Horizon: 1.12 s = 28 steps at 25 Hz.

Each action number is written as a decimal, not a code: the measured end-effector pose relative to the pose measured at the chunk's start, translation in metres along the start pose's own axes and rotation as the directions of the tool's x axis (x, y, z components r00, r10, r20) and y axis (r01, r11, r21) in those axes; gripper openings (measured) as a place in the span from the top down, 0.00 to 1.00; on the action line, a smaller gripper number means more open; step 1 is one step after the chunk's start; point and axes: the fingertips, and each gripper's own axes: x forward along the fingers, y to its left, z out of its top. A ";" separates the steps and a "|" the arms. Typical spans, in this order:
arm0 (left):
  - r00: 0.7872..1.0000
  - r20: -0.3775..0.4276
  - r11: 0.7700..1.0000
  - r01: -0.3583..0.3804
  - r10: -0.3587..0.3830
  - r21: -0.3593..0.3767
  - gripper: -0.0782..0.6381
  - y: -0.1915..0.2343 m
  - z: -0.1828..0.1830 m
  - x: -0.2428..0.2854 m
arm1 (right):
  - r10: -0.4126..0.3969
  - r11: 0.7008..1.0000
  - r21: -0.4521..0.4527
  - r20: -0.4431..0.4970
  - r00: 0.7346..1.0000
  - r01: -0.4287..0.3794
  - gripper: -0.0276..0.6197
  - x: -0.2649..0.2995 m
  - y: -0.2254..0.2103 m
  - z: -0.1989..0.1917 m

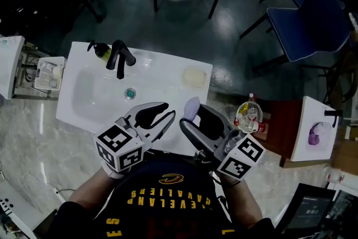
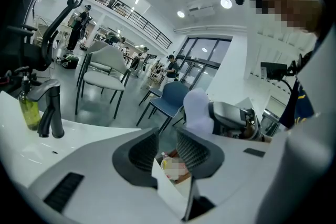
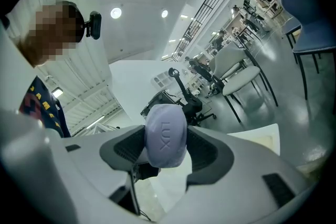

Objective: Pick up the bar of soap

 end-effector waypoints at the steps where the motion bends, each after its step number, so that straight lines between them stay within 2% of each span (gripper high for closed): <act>1: 1.000 0.000 1.000 0.000 0.000 -0.001 0.73 0.000 0.000 0.000 | 0.000 1.000 0.000 -0.001 1.000 0.000 0.55 0.000 0.000 0.000; 28: 1.000 -0.001 1.000 -0.001 0.001 -0.001 0.73 -0.001 0.001 0.003 | 0.008 1.000 -0.015 0.000 1.000 -0.008 0.55 -0.002 0.000 0.004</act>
